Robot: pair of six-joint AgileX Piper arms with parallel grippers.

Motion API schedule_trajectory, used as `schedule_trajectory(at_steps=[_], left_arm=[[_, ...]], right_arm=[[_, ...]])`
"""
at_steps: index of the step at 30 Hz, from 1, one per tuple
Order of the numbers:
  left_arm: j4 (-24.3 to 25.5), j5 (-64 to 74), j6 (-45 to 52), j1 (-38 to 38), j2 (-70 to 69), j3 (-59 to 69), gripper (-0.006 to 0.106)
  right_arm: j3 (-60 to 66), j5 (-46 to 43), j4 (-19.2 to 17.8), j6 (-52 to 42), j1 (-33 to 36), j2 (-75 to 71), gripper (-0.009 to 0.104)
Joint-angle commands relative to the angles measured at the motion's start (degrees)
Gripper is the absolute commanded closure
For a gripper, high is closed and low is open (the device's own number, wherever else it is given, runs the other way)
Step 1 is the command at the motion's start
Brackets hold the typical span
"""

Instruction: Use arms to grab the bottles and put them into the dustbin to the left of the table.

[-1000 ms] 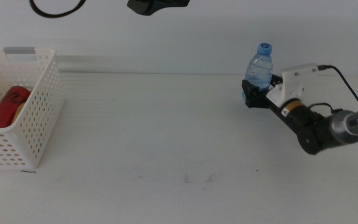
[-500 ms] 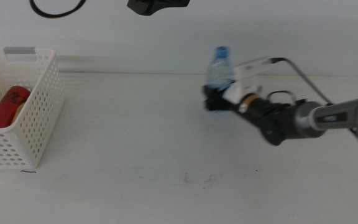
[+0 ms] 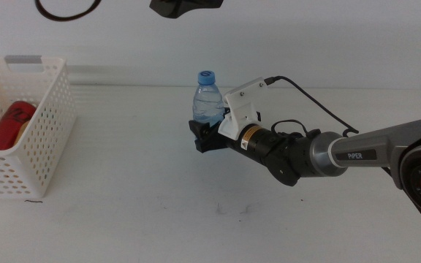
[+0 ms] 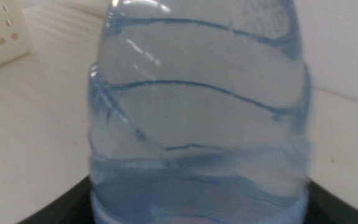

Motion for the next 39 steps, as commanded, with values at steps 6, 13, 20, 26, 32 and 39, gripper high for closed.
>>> schedule_trajectory(at_steps=[6,13,20,26,32,39], left_arm=[[0.3,-0.8,-0.2,-0.1,-0.2,0.0,0.007],[0.3,-0.8,-0.2,-0.1,-0.2,0.0,0.007],[0.3,-0.8,-0.2,-0.1,-0.2,0.0,0.007],[0.3,-0.8,-0.2,-0.1,-0.2,0.0,0.007],[0.3,-0.8,-0.2,-0.1,-0.2,0.0,0.007],[6.0,-6.8,-0.2,-0.1,-0.7,3.5,0.007]], right_arm=[[1.8,27.7,0.8,6.9,0.1,-6.0,0.008],[19.0,39.5,3.3,7.4,0.2,-34.5,0.016],[23.1,52.6,3.3,1.9,0.6,-61.2,0.016],[23.2,53.4,3.3,1.2,0.6,-65.6,0.016],[23.2,53.3,3.3,1.3,0.6,-65.6,0.016],[23.2,53.3,3.3,1.3,0.6,-65.6,0.016]])
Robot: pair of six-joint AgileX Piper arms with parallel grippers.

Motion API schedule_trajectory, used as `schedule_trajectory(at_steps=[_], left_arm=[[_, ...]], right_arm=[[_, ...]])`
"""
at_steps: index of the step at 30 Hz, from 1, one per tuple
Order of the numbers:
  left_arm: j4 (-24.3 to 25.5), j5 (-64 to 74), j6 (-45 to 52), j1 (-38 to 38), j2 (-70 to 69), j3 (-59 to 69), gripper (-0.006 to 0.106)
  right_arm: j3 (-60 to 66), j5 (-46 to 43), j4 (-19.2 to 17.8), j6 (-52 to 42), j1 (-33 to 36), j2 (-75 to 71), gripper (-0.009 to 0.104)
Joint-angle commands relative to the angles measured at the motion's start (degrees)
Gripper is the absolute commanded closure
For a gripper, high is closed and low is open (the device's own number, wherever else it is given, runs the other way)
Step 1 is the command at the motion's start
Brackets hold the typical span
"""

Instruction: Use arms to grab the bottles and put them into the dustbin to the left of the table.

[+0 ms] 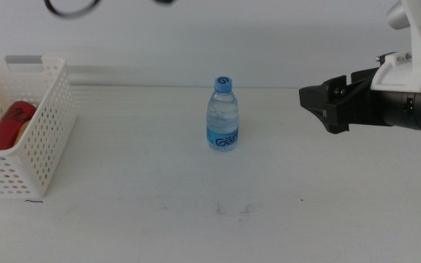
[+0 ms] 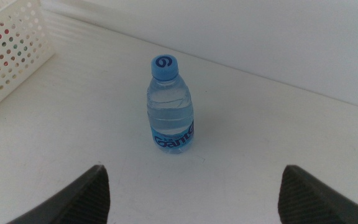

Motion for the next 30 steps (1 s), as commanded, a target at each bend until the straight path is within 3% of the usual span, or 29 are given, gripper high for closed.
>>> schedule_trajectory(at_steps=[1,5,11,15,17,19,23,30], left_arm=[[1.1,-0.9,-0.2,-0.1,-0.9,4.0,0.007],[3.8,-7.9,-1.0,-0.1,-3.9,18.4,0.007],[1.9,-26.9,-3.8,-0.1,-5.9,46.1,0.007],[-10.6,-39.3,-5.0,-0.1,-4.4,58.6,0.007],[-13.3,-46.7,-4.6,-1.0,-4.1,62.2,0.007],[-9.9,-55.0,-5.8,-1.9,-3.8,65.2,0.007],[-2.7,-79.7,-17.9,-2.0,-0.1,70.5,0.007],[7.3,-104.0,-20.2,-1.7,20.4,67.3,0.007]], right_arm=[[0.2,-0.2,-0.2,-0.7,0.1,-0.4,0.016],[0.2,-0.2,-0.2,-0.7,0.1,-0.4,0.016],[0.2,-0.2,-0.2,-0.7,0.1,-0.4,0.016],[0.2,-0.2,-0.2,-0.7,0.1,-0.4,0.016],[0.2,-0.2,-0.2,-0.7,0.1,-0.4,0.016],[0.2,-0.2,-0.2,-0.7,0.1,-0.4,0.016],[0.2,-0.2,-0.2,-0.7,0.1,-0.4,0.016],[0.2,-0.2,-0.2,-0.7,0.1,-0.4,0.016]])
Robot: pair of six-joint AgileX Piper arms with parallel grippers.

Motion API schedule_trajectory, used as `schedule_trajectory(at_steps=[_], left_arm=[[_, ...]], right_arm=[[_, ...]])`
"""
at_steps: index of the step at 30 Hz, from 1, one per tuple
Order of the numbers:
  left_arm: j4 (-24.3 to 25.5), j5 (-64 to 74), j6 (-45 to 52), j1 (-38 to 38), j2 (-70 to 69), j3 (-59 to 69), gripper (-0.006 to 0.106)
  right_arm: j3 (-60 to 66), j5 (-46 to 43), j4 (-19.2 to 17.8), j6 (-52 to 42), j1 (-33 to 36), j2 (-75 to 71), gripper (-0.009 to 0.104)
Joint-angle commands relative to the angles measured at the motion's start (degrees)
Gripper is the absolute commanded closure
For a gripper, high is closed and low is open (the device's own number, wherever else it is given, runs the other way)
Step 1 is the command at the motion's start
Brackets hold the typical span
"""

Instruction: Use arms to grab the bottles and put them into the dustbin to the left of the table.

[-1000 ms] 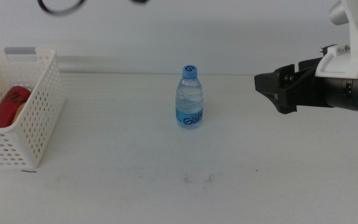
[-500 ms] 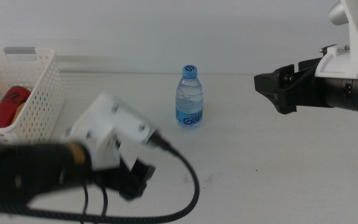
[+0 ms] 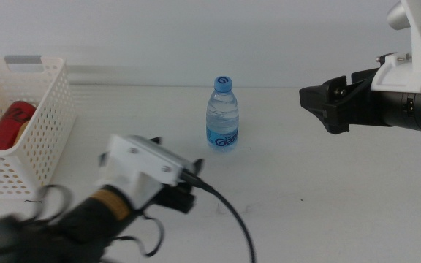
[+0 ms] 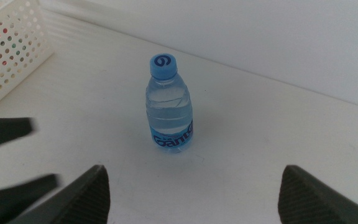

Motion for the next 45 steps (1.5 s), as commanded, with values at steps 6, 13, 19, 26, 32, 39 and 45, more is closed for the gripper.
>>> schedule_trajectory(at_steps=[6,13,19,26,32,39,45], left_arm=[[10.2,-20.5,-7.8,2.6,18.8,-9.0,0.007],[15.9,-18.4,-11.4,6.2,21.7,-12.6,0.007],[16.6,-11.4,-12.9,6.7,23.8,-18.5,0.007],[16.0,-9.4,-13.3,7.4,31.3,-29.1,0.007],[16.0,-7.5,-13.0,7.4,37.3,-38.2,0.007],[15.5,-1.9,-13.1,7.4,40.0,-44.7,0.018],[18.8,21.6,-21.3,7.0,29.1,-40.0,0.091]], right_arm=[[0.1,-0.2,-0.2,-0.7,0.1,-0.4,0.016],[0.1,-0.2,-0.2,-0.7,0.1,-0.4,0.016],[0.1,-0.2,-0.2,-0.7,0.1,-0.4,0.016],[0.1,-0.2,-0.2,-0.7,0.1,-0.4,0.016],[0.1,-0.2,-0.2,-0.7,0.1,-0.4,0.016],[0.1,-0.2,-0.2,-0.6,0.1,-0.4,0.016],[0.1,-0.2,-0.2,-0.6,0.1,-0.4,0.016]])
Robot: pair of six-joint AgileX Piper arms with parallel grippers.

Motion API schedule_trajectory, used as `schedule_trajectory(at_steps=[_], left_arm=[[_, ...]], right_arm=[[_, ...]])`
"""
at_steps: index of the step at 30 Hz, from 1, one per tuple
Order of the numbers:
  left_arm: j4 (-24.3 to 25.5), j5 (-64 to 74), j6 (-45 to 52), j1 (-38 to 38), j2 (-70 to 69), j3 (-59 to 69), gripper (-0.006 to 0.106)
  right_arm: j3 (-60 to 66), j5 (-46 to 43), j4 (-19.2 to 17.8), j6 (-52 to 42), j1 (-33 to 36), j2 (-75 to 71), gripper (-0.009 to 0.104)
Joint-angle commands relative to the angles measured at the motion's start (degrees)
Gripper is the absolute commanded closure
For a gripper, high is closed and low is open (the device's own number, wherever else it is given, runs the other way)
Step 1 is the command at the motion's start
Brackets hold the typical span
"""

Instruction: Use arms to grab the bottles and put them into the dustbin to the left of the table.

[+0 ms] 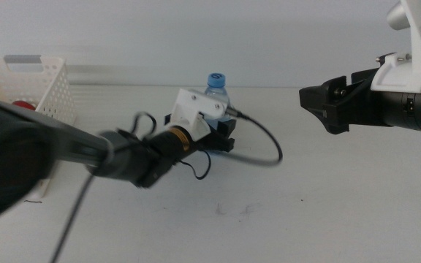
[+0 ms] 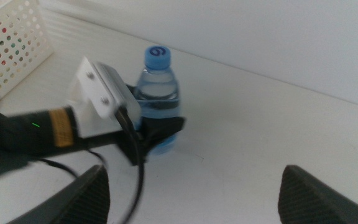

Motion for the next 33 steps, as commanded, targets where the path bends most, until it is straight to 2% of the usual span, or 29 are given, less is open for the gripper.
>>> schedule_trajectory(at_steps=[1,3,5,7,10,14,19,24,28,30,33], left_arm=[[2.8,19.2,-8.8,-0.6,-8.4,3.0,0.102],[4.8,37.0,-15.5,-1.5,-16.7,4.6,0.102],[5.0,48.2,-16.2,-2.2,-23.5,5.0,0.102],[2.0,57.8,-16.4,-2.2,-30.2,5.0,0.102],[-0.1,71.0,-10.4,-0.3,-37.9,2.1,0.102],[-5.0,88.8,2.2,9.3,-40.4,-9.8,0.102],[-8.7,97.9,13.6,24.0,-36.4,-23.3,0.102],[-11.7,100.4,19.7,34.8,-29.7,-27.0,0.102],[-15.2,99.4,23.9,38.6,-24.5,-27.0,0.101],[-15.2,97.8,23.9,38.9,-21.9,-27.0,0.099],[-14.0,94.7,23.9,38.9,-18.5,-27.0,0.09]], right_arm=[[0.1,-0.2,-0.2,-0.6,0.1,-0.4,0.016],[0.1,-0.2,-0.2,-0.6,0.1,-0.4,0.016],[0.1,-0.2,-0.2,-0.6,0.1,-0.4,0.016],[0.1,-0.2,-0.2,-0.6,0.1,-0.4,0.016],[0.1,-0.2,-0.2,-0.6,0.1,-0.4,0.016],[0.1,-0.2,-0.2,-0.6,0.1,-0.4,0.016],[0.1,-0.2,-0.2,-0.6,0.1,-0.4,0.016],[0.1,-0.2,-0.2,-0.6,0.1,-0.4,0.016],[0.1,-0.2,-0.2,-0.6,0.1,-0.4,0.016],[0.1,-0.2,-0.2,-0.6,0.1,-0.4,0.016],[0.1,-0.2,-0.2,-0.6,0.1,-0.4,0.016]])
